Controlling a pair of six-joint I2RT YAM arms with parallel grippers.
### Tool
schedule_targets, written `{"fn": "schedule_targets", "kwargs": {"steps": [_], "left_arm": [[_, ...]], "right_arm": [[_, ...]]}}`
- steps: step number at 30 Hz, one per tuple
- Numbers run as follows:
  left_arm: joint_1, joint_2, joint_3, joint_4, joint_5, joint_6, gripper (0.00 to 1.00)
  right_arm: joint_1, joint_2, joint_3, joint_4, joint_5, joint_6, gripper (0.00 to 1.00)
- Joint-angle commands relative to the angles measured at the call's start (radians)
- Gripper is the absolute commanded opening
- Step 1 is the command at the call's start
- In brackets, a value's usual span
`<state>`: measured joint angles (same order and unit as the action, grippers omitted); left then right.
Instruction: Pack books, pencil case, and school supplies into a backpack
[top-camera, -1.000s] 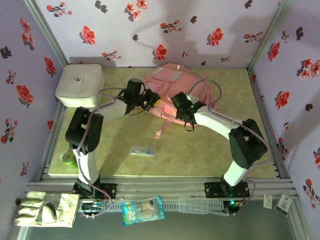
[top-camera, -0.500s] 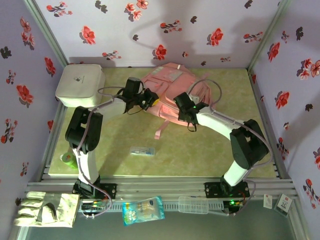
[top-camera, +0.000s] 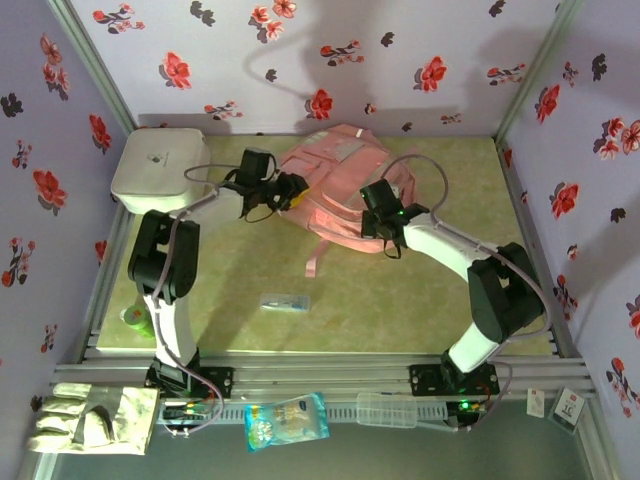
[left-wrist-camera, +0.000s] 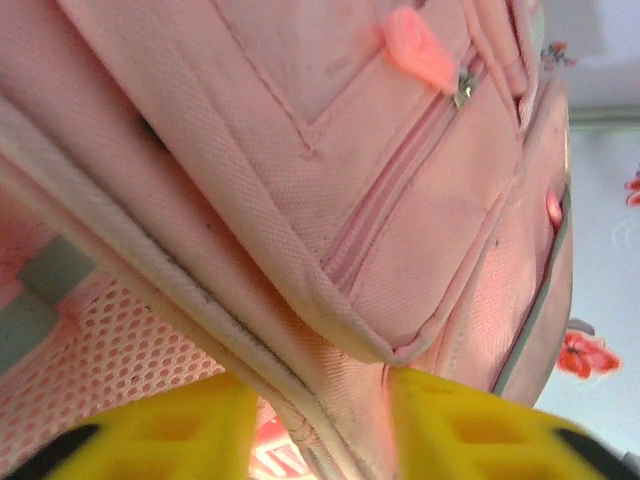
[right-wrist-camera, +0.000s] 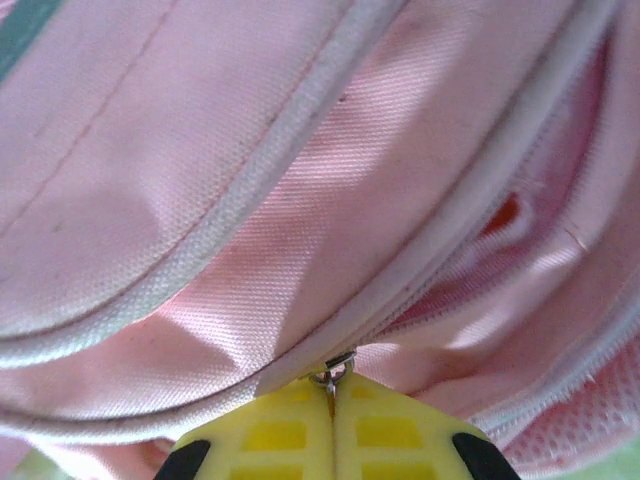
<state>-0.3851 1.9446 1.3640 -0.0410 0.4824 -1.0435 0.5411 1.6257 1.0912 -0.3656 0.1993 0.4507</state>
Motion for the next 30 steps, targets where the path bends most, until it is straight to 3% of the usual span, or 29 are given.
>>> {"fn": "schedule_targets", "kwargs": {"steps": [1, 8, 13, 30], "left_arm": [[0.035, -0.076, -0.029, -0.016, -0.022, 0.064, 0.52], [0.073, -0.235, -0.234, 0.089, -0.028, -0.007, 0.66], [0.074, -0.287, -0.355, 0.184, -0.029, -0.088, 0.68], [0.078, -0.204, -0.384, 0.338, 0.024, -0.232, 0.45]], "right_arm": [[0.022, 0.034, 0.060, 0.130, -0.192, -0.092, 0.00], [0.095, 0.134, 0.159, 0.222, -0.321, -0.061, 0.00], [0.143, 0.212, 0.242, 0.271, -0.379, -0.011, 0.00], [0.174, 0.256, 0.307, 0.277, -0.401, 0.034, 0.00]]}}
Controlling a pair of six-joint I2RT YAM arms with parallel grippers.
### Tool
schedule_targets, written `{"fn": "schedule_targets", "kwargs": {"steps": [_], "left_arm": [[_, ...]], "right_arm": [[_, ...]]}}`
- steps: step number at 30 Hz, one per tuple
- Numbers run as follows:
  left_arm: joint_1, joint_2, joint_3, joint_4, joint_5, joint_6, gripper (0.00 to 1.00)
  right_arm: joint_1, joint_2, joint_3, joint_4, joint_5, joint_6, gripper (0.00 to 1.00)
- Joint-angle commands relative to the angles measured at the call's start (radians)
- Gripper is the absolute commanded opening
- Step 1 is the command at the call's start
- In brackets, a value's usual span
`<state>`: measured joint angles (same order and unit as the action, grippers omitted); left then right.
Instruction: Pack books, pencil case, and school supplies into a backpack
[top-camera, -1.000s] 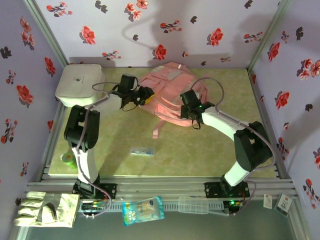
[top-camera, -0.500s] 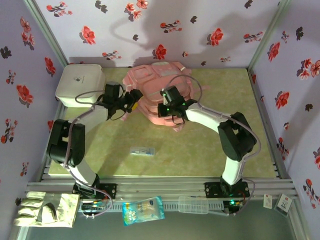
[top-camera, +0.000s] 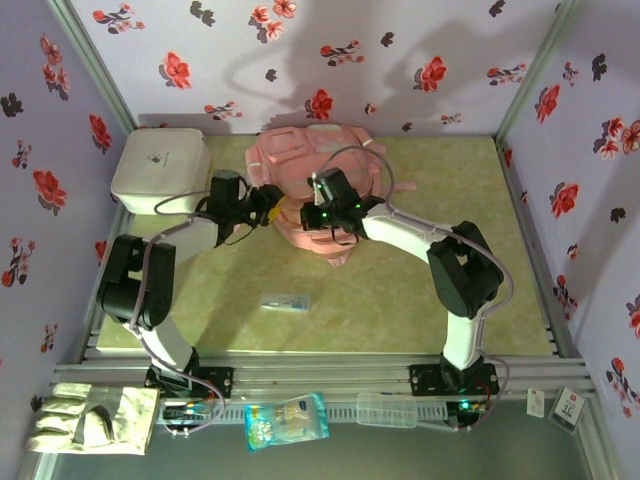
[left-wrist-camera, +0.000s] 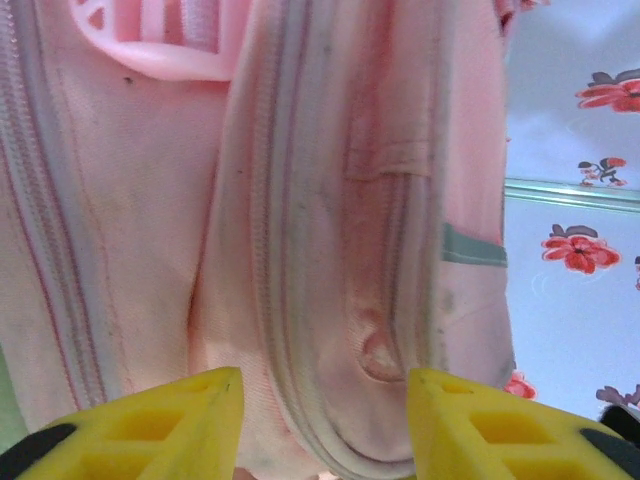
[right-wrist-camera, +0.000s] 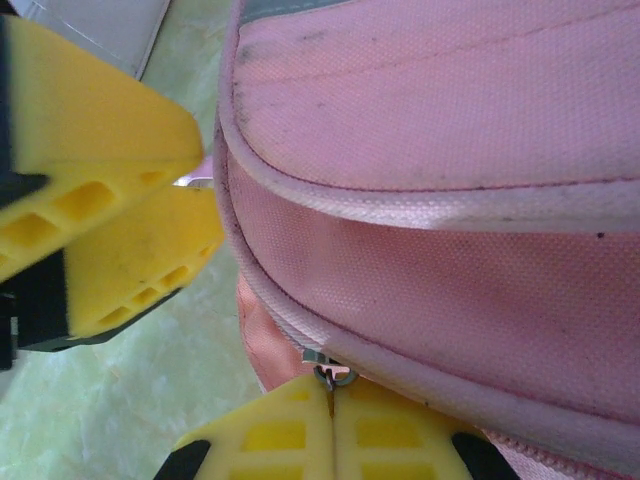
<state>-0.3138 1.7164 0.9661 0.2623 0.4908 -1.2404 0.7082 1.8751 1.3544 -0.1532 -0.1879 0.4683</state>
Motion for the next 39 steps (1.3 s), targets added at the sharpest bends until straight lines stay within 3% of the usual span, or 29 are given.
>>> {"fn": "schedule_targets", "kwargs": {"steps": [1, 13, 16, 22, 28, 33, 39], "left_arm": [[0.006, 0.028, 0.012, 0.036, 0.013, -0.044, 0.44], [-0.001, 0.088, 0.047, 0.047, 0.014, -0.059, 0.34], [-0.001, 0.107, 0.074, 0.034, 0.014, -0.043, 0.25], [0.006, 0.128, 0.132, -0.031, -0.003, 0.038, 0.01], [0.022, 0.109, 0.139, -0.088, -0.002, 0.120, 0.00], [0.027, 0.089, 0.151, -0.146, 0.010, 0.204, 0.00], [0.022, 0.122, 0.342, -0.456, -0.033, 0.474, 0.00]], "right_arm": [[0.007, 0.006, 0.043, 0.066, -0.012, 0.016, 0.00], [0.013, -0.002, 0.027, 0.064, 0.016, 0.023, 0.00], [0.013, -0.015, 0.028, 0.022, 0.075, 0.021, 0.00], [0.010, -0.067, 0.004, -0.131, 0.362, 0.015, 0.00], [-0.031, -0.114, -0.030, -0.267, 0.618, 0.092, 0.00], [-0.088, -0.110, -0.031, -0.291, 0.578, 0.149, 0.00], [-0.085, -0.088, -0.013, -0.343, 0.529, 0.256, 0.00]]}}
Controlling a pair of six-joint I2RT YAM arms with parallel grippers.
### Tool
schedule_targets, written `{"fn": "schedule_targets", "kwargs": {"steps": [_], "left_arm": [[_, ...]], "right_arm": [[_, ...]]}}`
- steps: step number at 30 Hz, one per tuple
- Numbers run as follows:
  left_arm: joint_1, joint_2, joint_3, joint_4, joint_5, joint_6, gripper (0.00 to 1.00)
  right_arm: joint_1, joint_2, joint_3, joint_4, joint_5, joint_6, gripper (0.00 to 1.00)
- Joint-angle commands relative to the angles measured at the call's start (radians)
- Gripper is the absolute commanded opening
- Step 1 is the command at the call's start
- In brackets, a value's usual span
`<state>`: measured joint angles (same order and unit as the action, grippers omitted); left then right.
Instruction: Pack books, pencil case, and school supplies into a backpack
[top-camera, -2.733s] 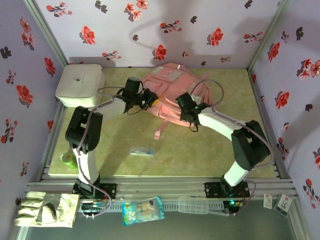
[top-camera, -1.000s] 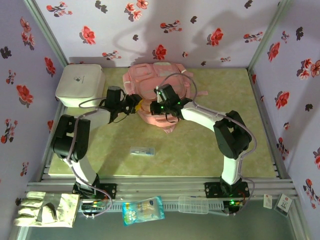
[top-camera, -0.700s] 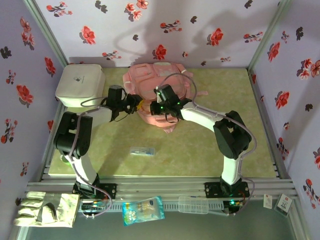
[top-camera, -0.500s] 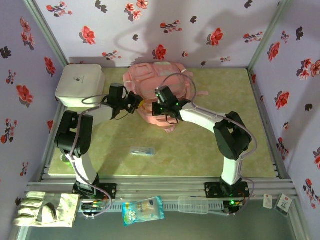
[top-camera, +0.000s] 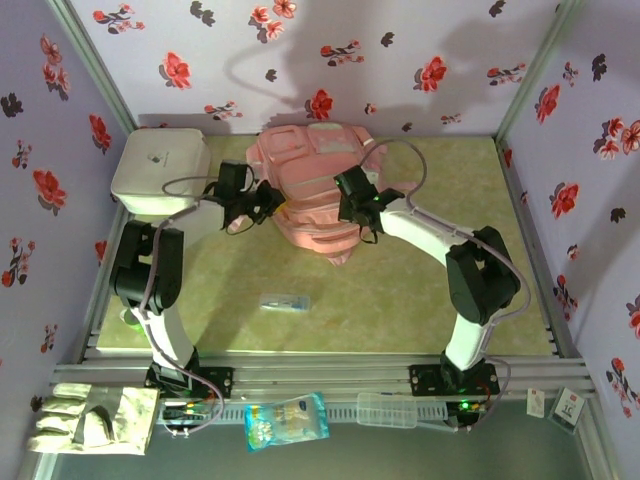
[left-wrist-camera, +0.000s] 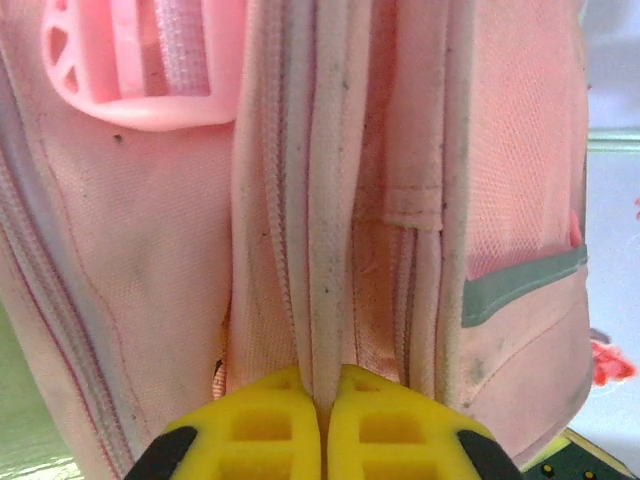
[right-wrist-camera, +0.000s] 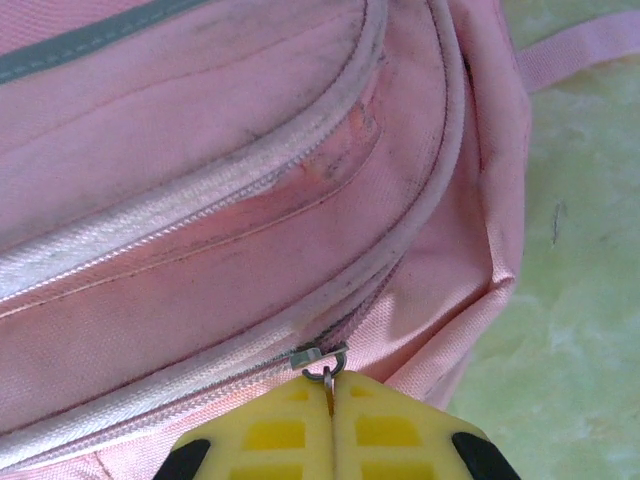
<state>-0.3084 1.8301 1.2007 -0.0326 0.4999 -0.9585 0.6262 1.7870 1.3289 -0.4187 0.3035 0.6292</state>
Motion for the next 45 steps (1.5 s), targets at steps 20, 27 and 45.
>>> {"fn": "schedule_targets", "kwargs": {"steps": [20, 27, 45], "left_arm": [[0.075, -0.123, 0.042, -0.241, -0.252, 0.293, 0.48], [0.085, -0.222, -0.102, -0.120, -0.128, 0.173, 0.59], [0.055, -0.153, -0.314, 0.355, -0.028, -0.440, 0.38]], "right_arm": [[0.190, 0.123, 0.142, 0.080, -0.233, 0.282, 0.00], [0.191, 0.120, 0.116, 0.157, -0.219, 0.235, 0.00], [0.183, 0.068, 0.121, 0.150, -0.239, 0.149, 0.00]]}}
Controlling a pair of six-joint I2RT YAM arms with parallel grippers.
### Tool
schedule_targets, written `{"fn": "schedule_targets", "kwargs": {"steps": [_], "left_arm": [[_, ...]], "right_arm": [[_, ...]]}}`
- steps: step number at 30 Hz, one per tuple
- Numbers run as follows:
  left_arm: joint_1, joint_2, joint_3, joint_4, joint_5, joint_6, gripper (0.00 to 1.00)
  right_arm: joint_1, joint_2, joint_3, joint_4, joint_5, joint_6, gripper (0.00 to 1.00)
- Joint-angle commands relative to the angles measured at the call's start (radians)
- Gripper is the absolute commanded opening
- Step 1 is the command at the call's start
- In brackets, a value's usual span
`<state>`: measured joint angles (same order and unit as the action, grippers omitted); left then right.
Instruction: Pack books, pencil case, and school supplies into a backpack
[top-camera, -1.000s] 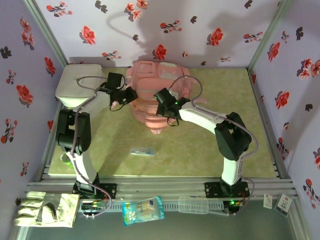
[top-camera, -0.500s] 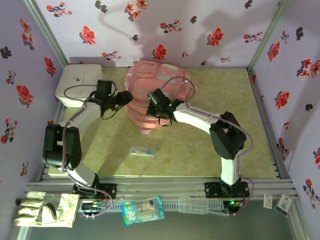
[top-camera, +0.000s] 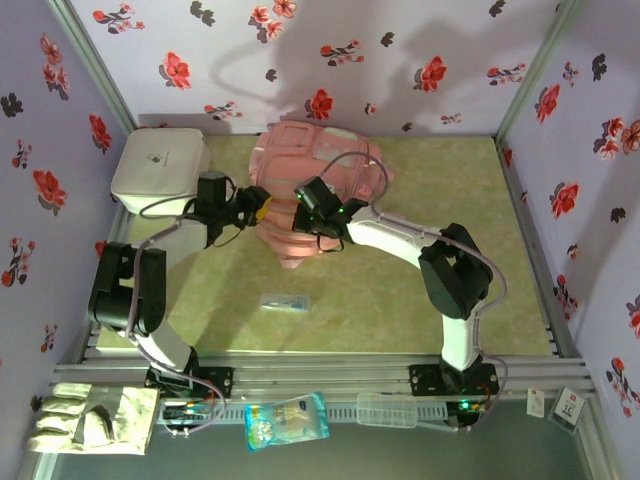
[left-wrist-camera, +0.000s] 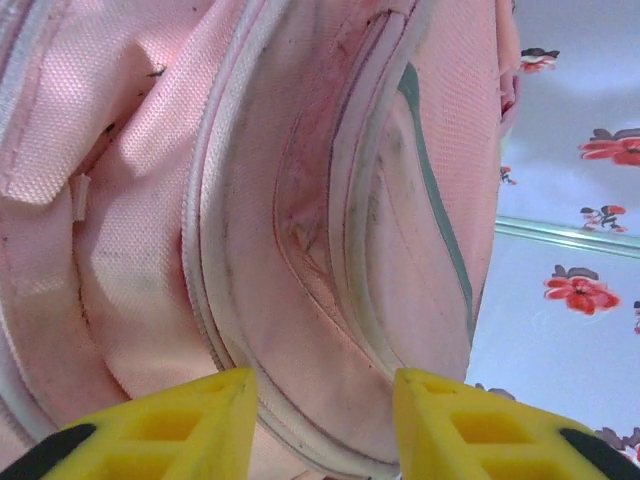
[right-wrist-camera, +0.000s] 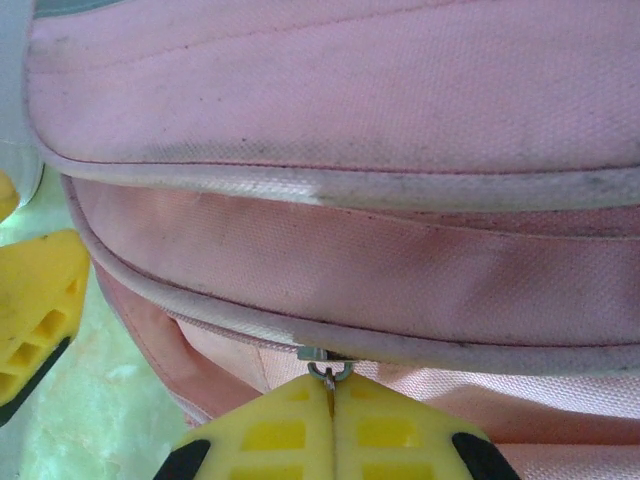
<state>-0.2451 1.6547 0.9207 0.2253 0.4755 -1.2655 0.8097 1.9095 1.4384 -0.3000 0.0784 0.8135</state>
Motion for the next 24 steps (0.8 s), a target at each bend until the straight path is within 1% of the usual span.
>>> {"fn": "schedule_targets", "kwargs": {"steps": [1, 4, 7, 8, 10, 16, 22, 24], "left_arm": [[-0.009, 0.021, -0.043, 0.109, -0.010, -0.153, 0.38], [-0.014, 0.003, -0.078, 0.126, -0.042, -0.190, 0.36], [-0.019, -0.019, -0.098, 0.086, -0.092, -0.185, 0.35], [-0.019, -0.019, -0.101, 0.068, -0.095, -0.185, 0.35], [-0.024, -0.017, -0.114, 0.104, -0.096, -0.198, 0.35], [-0.031, 0.047, -0.028, 0.096, -0.066, -0.156, 0.36], [-0.035, 0.073, 0.003, 0.082, -0.084, -0.137, 0.35], [-0.035, 0.085, 0.017, 0.074, -0.084, -0.128, 0.31]], "right_arm": [[0.000, -0.057, 0.012, 0.027, -0.021, -0.039, 0.00], [0.000, -0.057, 0.015, 0.015, -0.028, -0.045, 0.00], [-0.001, -0.059, 0.012, 0.010, -0.020, -0.047, 0.00], [0.000, -0.061, 0.005, 0.019, -0.020, -0.048, 0.00], [0.000, -0.065, -0.012, 0.041, -0.019, -0.049, 0.00], [-0.001, -0.069, -0.034, 0.071, -0.037, -0.046, 0.00], [-0.001, -0.073, -0.037, 0.058, -0.030, -0.066, 0.00], [-0.001, -0.080, -0.045, 0.055, -0.023, -0.077, 0.00]]}}
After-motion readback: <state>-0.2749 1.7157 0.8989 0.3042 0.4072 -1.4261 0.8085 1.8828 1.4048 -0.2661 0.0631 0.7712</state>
